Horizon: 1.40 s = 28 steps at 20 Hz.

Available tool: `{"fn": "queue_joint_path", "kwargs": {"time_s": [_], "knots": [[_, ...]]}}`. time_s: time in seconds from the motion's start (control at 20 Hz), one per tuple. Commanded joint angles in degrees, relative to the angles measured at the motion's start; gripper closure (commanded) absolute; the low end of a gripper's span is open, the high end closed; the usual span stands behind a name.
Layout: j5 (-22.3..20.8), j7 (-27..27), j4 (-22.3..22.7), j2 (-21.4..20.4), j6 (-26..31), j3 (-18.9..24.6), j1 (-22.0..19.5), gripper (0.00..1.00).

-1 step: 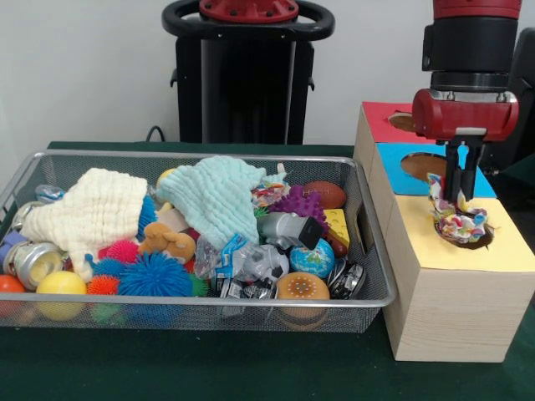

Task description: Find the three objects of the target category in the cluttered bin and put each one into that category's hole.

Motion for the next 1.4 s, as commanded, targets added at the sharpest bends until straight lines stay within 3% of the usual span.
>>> {"fn": "queue_joint_path", "kwargs": {"time_s": [0.05, 0.5, 0.55, 1.4], "knots": [[0.2, 10.9, 2.8, 2.7, -3.2, -0.1, 0.3, 1.00], [0.8, 11.2, 2.6, 2.8, -2.3, -0.7, 0.6, 1.00], [1.0, 11.3, 2.6, 2.8, -2.0, -1.0, 0.8, 0.00], [2.1, 12.2, 2.8, 3.3, -2.1, -1.9, 1.4, 0.00]]}}
